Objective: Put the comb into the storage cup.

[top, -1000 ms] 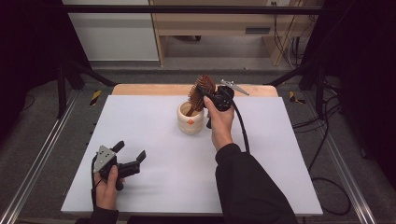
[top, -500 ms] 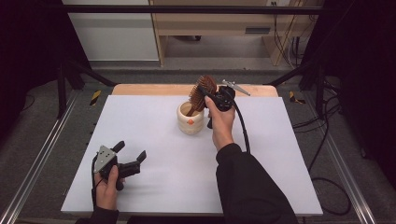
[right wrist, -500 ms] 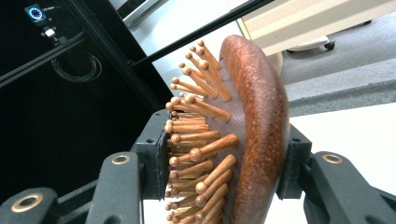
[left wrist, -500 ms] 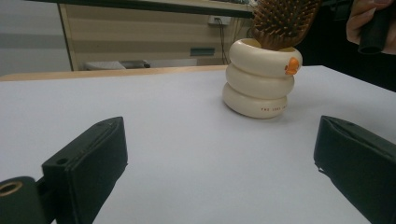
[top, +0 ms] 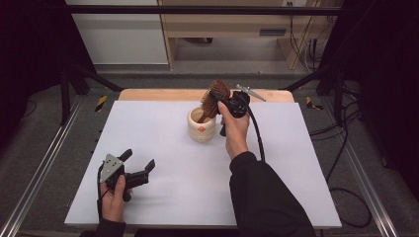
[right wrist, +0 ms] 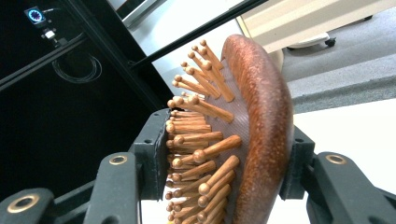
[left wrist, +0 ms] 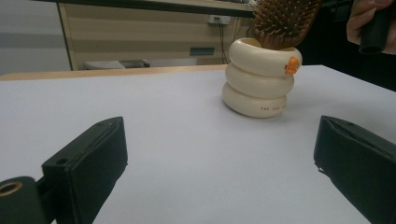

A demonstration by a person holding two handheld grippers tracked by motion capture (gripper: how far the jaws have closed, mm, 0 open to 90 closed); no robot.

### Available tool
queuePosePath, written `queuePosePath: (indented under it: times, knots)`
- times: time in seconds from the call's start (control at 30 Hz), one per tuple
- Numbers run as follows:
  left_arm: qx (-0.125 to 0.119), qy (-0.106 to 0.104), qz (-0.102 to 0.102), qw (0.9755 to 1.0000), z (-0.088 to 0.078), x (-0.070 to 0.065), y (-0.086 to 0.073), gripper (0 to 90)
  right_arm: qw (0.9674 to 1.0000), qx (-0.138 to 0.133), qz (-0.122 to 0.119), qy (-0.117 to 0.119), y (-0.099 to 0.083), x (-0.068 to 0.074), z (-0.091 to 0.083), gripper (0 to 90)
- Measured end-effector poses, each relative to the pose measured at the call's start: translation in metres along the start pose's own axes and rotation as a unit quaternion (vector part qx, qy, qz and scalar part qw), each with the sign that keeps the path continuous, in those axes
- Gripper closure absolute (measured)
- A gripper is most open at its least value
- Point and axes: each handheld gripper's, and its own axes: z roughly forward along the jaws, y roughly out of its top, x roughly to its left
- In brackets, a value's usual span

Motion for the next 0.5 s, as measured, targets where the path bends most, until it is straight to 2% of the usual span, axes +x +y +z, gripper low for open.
queuePosePath:
  times: [0.1, 0.2, 0.5]
  knots:
    - [0.000, 0.000, 0.000, 1.0000, 0.0000, 0.0001, 0.0000, 2.7, 1.0000, 0.001, -0.004, 0.000, 0.0000, 0.0003, -0.0002, 45.5]
    - [0.000, 0.000, 0.001, 1.0000, 0.0001, -0.0001, 0.0000, 2.7, 1.0000, 0.002, 0.004, 0.002, 0.0006, 0.0005, -0.0007, 45.1]
    - [0.000, 0.001, 0.000, 1.0000, 0.0000, 0.0001, 0.0000, 2.7, 1.0000, 0.002, -0.006, 0.000, 0.0004, 0.0010, -0.0010, 43.6]
